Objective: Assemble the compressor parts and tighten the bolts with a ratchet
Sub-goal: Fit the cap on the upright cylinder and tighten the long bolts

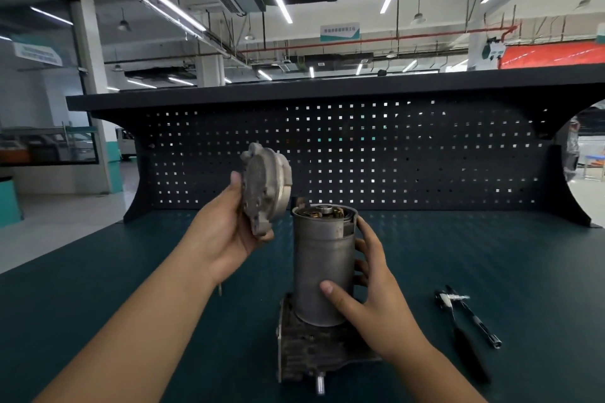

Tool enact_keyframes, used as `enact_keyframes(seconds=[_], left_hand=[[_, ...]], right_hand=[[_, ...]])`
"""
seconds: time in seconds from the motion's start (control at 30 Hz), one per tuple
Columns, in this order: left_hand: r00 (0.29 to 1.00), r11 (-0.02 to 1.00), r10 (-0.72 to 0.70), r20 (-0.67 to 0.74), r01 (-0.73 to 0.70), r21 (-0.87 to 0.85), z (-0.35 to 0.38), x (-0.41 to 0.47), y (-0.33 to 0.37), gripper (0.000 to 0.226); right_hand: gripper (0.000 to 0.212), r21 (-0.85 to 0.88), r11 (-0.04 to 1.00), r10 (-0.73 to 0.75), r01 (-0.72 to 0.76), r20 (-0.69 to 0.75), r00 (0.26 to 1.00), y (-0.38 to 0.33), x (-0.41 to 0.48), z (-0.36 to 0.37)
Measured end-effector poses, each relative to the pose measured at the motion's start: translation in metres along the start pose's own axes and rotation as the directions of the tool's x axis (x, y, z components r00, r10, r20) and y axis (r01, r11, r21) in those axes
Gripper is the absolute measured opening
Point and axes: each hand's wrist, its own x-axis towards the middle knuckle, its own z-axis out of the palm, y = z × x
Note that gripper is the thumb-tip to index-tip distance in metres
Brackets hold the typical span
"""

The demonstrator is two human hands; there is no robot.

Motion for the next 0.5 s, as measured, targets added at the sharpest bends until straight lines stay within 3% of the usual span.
enact_keyframes(seconds=[0.17, 0.3, 0.33, 0.4, 0.47, 0.5], left_hand=[[0.991, 0.903, 0.106, -0.087, -0.059, 0.426, 0.018, 0.03, 0.023, 0.044], [0.996, 0.738, 0.049, 0.078, -0.089, 0.669, 0.039, 0.051, 0.039, 0.045], [0.993, 0.661, 0.006, 0.117, -0.092, 0.745, 0.045, 0.054, 0.041, 0.045], [0.987, 0.399, -0.046, 0.153, -0.122, 0.909, 0.056, 0.063, 0.041, 0.049], [0.984, 0.133, -0.076, 0.16, -0.149, 0.98, 0.063, 0.069, 0.038, 0.049], [0.984, 0.054, -0.086, 0.153, -0.149, 0.987, 0.065, 0.071, 0.036, 0.049]], right_hand=[[0.088, -0.006, 1.0, -0.006, 0.006, 0.003, 1.0, 0.002, 0.0, 0.0], [0.091, -0.021, 1.0, 0.01, -0.01, 0.007, 1.0, 0.003, 0.0, 0.0], [0.091, -0.023, 1.0, 0.013, -0.013, 0.007, 1.0, 0.003, 0.001, 0.0], [0.091, -0.026, 0.999, 0.02, -0.02, 0.01, 1.0, 0.003, 0.0, -0.001], [0.091, -0.032, 0.999, 0.016, -0.015, 0.011, 1.0, 0.002, 0.0, -0.001], [0.09, -0.031, 0.999, 0.014, -0.013, 0.012, 1.0, 0.002, 0.0, -0.001]])
